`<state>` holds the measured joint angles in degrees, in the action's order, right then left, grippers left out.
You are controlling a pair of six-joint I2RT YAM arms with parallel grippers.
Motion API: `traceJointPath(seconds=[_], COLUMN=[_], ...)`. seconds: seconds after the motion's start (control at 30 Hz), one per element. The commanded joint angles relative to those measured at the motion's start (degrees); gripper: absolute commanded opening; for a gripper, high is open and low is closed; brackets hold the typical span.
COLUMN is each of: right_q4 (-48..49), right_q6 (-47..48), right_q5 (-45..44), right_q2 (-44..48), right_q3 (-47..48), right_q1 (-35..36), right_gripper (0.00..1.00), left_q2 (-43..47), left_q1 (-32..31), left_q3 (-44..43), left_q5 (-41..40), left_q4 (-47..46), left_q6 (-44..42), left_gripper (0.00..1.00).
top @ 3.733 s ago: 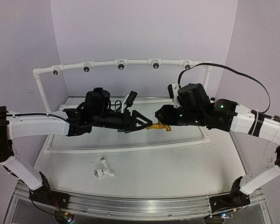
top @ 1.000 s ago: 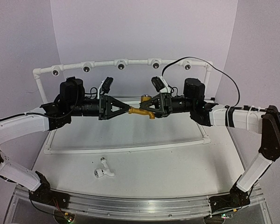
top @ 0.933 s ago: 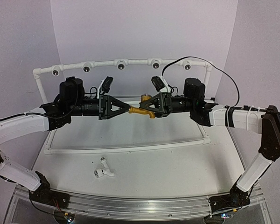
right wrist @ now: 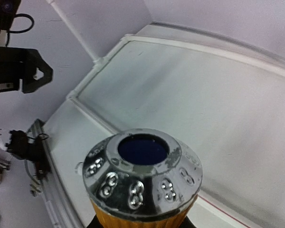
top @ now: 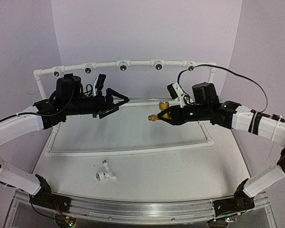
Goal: Install the water faucets
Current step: Pass from the left arm to the right, then hold the pipeline at the center of the board.
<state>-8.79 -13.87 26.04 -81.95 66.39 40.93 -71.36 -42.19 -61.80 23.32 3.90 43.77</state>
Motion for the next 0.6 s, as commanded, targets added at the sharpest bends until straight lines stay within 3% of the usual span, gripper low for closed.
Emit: traceJointPath(seconds=[0.0,0.3,0.43,0.57], right_q4=[-5.18,-3.63,-1.93,5.95], right_q6=[18.52,46.57,56.05,69.21], right_q5=[-28.79,-49.24,-52.65,-55.36], right_q2=[8.78,11.28,10.1,10.09], right_q3=[-1.08,0.48,3.38,2.09], right_q1=[0.03,0.03,0.03,0.04], right_gripper=[0.0,0.0,0.0,0.0], left_q2=[-1.48,-5.81,-7.49,-10.44], left_q1=[0.1,0.22,0.72,1.04], left_q3=[-9.83,-22.17,-24.67,-27.44], left_q5=[-6.67,-12.02,-16.14,-17.49], left_q4=[8.32,14.84,15.44,15.68], left_q6=[-1.99,-5.56,-3.24,0.25], left_gripper=[0.94,0.94,0.95,0.95])
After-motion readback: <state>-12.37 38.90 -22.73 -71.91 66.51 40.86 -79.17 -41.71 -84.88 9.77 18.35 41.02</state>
